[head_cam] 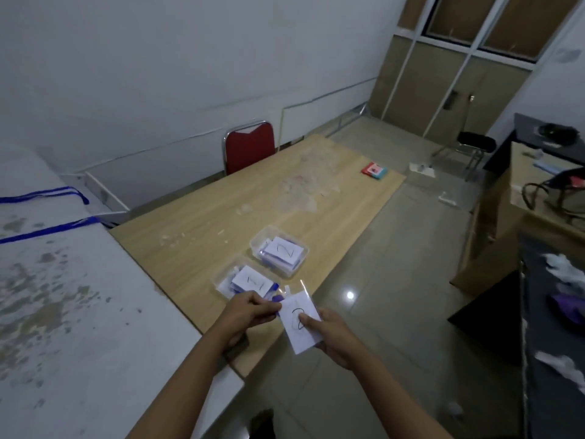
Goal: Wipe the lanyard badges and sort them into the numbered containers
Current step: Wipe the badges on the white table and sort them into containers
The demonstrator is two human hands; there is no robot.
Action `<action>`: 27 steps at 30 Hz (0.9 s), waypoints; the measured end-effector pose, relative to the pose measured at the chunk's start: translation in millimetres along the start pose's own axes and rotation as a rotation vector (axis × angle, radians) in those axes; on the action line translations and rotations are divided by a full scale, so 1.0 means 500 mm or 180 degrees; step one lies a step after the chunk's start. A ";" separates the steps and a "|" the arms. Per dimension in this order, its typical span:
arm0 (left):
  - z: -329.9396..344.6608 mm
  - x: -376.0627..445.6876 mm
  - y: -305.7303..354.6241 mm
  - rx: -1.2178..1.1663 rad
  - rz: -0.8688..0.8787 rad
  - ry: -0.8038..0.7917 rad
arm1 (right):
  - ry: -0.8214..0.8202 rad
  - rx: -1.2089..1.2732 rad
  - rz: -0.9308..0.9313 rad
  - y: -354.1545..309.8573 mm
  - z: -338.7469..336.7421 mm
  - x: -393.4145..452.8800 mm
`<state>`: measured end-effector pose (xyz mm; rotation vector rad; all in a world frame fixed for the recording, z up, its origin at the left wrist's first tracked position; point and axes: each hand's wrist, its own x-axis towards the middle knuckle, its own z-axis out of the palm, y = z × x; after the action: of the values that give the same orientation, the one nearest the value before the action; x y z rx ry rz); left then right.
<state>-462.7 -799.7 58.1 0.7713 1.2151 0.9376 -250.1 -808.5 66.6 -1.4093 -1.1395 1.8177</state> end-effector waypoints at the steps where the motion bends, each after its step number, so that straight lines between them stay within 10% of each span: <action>1: 0.001 0.029 0.015 0.0045 -0.0036 0.0089 | -0.0028 -0.0042 0.0009 -0.018 -0.010 0.030; 17: 0.094 0.356 0.078 -0.0866 -0.0373 0.1491 | -0.0505 -0.0548 0.0370 -0.172 -0.135 0.455; 27: 0.087 0.495 0.060 0.0154 -0.0705 0.2664 | -0.1344 -0.1297 0.0836 -0.206 -0.176 0.645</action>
<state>-404.0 -563.5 -10.4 0.2485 2.0052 1.0824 -264.5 -466.1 -3.2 -1.4893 -1.6807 2.2325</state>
